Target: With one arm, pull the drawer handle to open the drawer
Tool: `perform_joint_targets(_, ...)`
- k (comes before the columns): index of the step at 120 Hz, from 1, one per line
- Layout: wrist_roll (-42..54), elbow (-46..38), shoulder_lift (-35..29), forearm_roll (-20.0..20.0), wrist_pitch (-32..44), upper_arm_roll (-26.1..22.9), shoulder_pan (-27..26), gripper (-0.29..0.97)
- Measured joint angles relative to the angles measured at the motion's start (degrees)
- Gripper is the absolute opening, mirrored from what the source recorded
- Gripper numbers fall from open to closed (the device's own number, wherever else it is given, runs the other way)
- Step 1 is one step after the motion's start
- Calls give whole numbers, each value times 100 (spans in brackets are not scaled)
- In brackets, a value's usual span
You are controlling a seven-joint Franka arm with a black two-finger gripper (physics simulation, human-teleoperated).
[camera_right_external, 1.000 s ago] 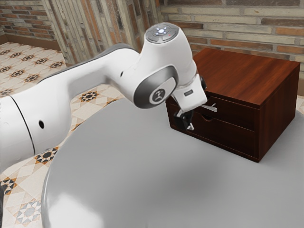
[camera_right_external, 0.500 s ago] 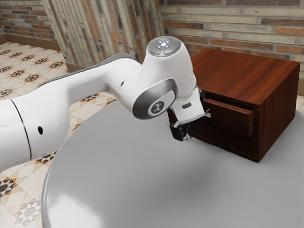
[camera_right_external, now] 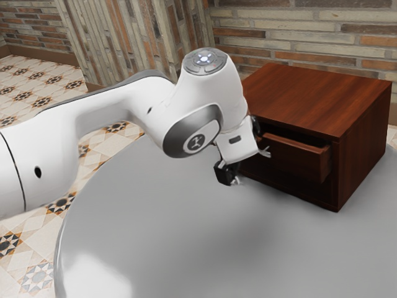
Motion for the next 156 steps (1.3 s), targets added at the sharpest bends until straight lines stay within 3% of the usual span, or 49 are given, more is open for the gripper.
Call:
perform_joint_targets(93,6,-1344,-947,-17,239,4,174,68)
perform_joint_targets(156,-2,-2015,-1541,-67,259,193,-10,68)
